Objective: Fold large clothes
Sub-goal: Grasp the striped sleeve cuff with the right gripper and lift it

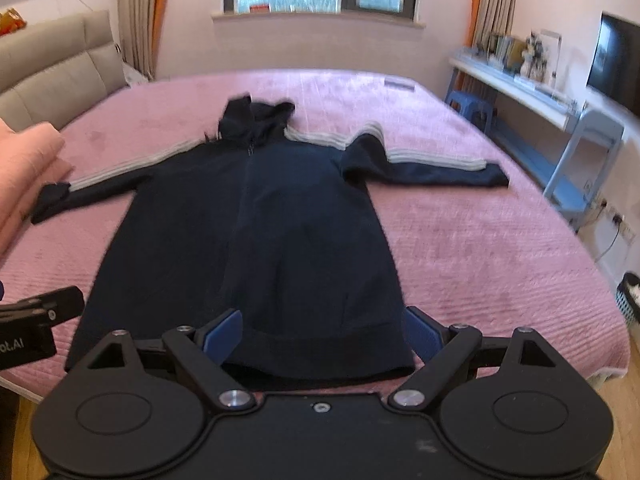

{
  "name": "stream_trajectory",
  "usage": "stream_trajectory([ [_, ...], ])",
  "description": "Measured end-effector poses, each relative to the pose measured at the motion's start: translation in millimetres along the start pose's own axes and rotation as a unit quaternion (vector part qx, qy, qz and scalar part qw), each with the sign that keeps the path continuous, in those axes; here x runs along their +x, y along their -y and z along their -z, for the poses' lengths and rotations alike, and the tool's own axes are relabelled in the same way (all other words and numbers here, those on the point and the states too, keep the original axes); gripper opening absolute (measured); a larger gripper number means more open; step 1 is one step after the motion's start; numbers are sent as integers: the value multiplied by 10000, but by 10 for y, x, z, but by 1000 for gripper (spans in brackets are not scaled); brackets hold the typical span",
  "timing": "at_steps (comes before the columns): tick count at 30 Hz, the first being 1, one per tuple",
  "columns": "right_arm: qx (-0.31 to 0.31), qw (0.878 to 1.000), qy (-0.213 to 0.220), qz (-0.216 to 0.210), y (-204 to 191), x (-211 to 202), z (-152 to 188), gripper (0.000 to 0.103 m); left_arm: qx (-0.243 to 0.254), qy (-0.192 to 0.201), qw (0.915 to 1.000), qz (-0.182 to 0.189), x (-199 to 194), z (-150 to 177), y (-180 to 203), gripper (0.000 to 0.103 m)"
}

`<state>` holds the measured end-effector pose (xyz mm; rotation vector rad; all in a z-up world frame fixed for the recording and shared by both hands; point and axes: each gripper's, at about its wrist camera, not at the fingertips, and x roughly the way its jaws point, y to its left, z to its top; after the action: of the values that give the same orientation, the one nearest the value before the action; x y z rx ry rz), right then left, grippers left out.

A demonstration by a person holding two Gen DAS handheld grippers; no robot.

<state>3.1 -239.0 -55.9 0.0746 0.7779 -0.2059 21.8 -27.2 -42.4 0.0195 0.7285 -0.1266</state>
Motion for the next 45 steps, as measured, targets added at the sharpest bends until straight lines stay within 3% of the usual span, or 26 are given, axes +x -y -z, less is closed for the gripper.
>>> stream_trajectory([
  [3, 141, 9995, -284, -72, 15, 338, -34, 102, -40, -228, 9997, -77, 304, -32, -29, 103],
  [7, 329, 9992, -231, -60, 103, 693, -157, 102, 28, -243, 9996, -158, 698, -236, -33, 103],
  [15, 879, 9951, 387, 242, 452, 1730, -642, 102, -277, 358, 9987, -239, 1794, -785, 19, 103],
  [20, 1659, 9841, 346, 532, 799, 2462, -1024, 102, -265, 663, 9972, -225, 2491, -1136, 136, 103],
  [26, 1706, 9809, 21, 930, 1245, 2914, -1399, 102, -362, 282, 9983, -350, 2893, -1632, 300, 103],
  [31, 1694, 9766, 51, 1321, 2015, 3210, -1854, 102, -508, 22, 9972, -553, 3043, -1989, 427, 103],
  [36, 2644, 9554, 297, 1281, 3134, 3642, -2178, 102, -629, -126, 9944, -838, 3206, -2302, 634, 103],
  [40, 3374, 9342, -148, 1148, 3911, 4224, -2274, 101, -652, -241, 9914, -1107, 3401, -2435, 841, 103],
  [45, 4278, 9004, -529, 589, 4430, 4715, -2171, 101, -613, -393, 9896, -1239, 3614, -2506, 1035, 103],
])
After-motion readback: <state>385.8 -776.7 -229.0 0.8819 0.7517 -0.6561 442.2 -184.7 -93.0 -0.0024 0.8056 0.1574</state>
